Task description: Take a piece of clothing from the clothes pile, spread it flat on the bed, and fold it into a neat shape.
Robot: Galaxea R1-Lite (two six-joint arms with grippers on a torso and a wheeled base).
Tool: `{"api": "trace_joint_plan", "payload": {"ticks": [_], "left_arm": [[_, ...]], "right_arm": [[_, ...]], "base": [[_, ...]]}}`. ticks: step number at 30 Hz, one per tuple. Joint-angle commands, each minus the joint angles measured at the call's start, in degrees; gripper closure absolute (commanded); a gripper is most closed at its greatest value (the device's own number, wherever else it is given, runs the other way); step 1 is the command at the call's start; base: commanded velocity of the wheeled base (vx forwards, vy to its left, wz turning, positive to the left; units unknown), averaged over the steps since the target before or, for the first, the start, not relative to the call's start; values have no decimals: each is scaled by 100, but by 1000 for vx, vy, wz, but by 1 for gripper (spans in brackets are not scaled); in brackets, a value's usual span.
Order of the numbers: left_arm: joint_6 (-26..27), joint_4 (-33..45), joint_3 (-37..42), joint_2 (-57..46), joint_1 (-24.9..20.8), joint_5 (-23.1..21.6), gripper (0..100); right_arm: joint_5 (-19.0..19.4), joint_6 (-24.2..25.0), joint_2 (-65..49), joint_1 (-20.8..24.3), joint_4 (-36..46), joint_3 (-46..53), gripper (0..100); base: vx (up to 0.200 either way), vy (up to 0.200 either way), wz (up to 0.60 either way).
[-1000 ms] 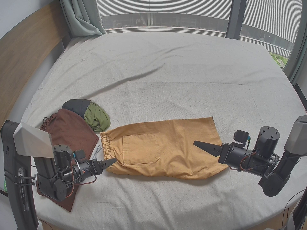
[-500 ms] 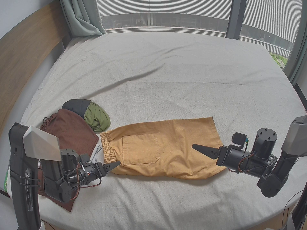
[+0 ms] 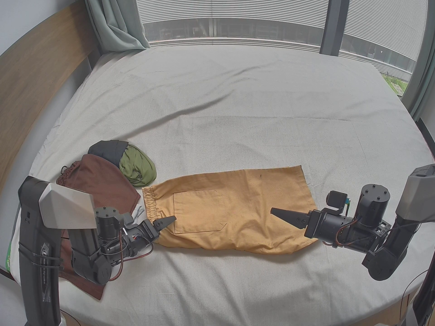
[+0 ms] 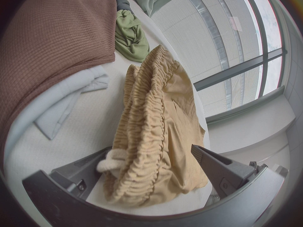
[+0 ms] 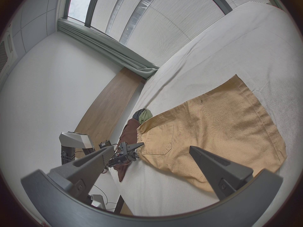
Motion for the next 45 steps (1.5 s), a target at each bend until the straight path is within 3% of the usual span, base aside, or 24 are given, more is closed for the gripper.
{"api": "trace_joint_plan", "payload": {"ticks": [1,20,21,40,45], "left_arm": [[-134,-17,-198,16,-68,92,0],[-310,-17,-330,16,-77,311,0],[-310,-17,-330,16,-77,320,100],[-239,-25,-215,-283,-50,303,100],[121,-25,-127,-301,-24,294,100]], "right_arm": [[1,-2,14,-5,-1,-4,0],[1,-2,32,-5,-1,5,0],[1,-2,32,-5,8,5,0],[1,-2,146,-23,-1,-4,0],[1,-2,155,-23,-1,-4,0]], "base": [[0,0,0],[0,0,0],[0,0,0],[0,0,0],[0,0,0]]}}
